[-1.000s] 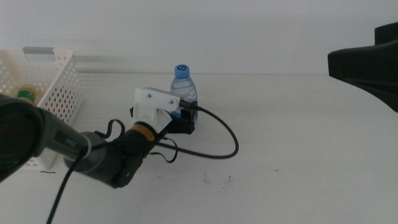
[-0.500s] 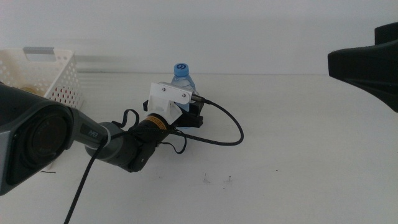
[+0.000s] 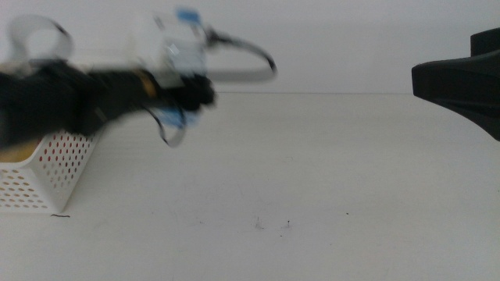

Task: Use arms to grab the bottles and put them into the dustbin to the left of the table.

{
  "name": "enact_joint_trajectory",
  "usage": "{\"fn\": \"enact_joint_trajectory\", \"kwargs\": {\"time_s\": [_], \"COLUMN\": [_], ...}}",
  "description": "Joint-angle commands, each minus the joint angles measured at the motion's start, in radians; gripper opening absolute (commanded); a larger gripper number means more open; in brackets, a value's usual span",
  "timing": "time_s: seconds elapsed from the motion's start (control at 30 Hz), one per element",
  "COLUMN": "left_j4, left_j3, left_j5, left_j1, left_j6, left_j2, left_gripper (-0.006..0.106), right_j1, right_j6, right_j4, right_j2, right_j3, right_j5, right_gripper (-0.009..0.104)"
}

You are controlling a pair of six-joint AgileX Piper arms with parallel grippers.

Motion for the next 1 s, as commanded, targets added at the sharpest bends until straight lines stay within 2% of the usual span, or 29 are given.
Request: {"fn": "enact_joint_trajectory", "kwargs": {"time_s": [0.0,0.07,0.2,0.27,0.33,0.47,0.6,0.7,0.77,0.87,0.97], "left_j4": [-0.001,-0.063,-0.292,-0.356,-0.36,-0.372,-0.385,-0.363,-0.361,-0.366,-0.394], "left_j3": [-0.104,-0.206,-0.429,-0.525,-0.604,-0.665,-0.667,-0.667,-0.667,-0.667,-0.667], "left_j5": [0.248,0.419,0.76,0.904,1.004,1.038,1.021,0.989,0.958,0.937,0.934], "left_j1": [0.045,0.105,0.296,0.395,0.49,0.623,0.674,0.68,0.68,0.68,0.68], "left_j6": [0.036,0.137,0.479,0.57,0.604,0.659,0.678,0.678,0.678,0.682,0.71], "left_j2": [-0.083,-0.091,-0.035,0.008,0.063,0.175,0.283,0.343,0.369,0.394,0.409], "left_gripper": [-0.002,-0.002,-0.002,-0.002,-0.002,-0.002,-0.001,0.002,0.008,0.025,0.054], "right_j1": [0.002,0.002,0.002,0.002,0.002,0.002,0.002,0.002,0.002,0.002,0.002], "right_j6": [-0.01,-0.01,-0.01,-0.01,-0.01,-0.01,-0.01,-0.01,-0.01,-0.01,-0.01], "right_j4": [-0.004,-0.004,-0.004,-0.004,-0.004,-0.004,-0.004,-0.004,-0.004,-0.004,-0.004], "right_j2": [-0.005,-0.005,-0.005,-0.005,-0.005,-0.005,-0.005,-0.005,-0.005,-0.005,-0.005], "right_j3": [-0.008,-0.008,-0.008,-0.008,-0.008,-0.008,-0.008,-0.008,-0.008,-0.008,-0.008], "right_j5": [-0.011,-0.011,-0.011,-0.011,-0.011,-0.011,-0.011,-0.011,-0.011,-0.011,-0.011], "right_gripper": [0.091,0.091,0.091,0.091,0.091,0.091,0.091,0.091,0.091,0.091,0.091]}}
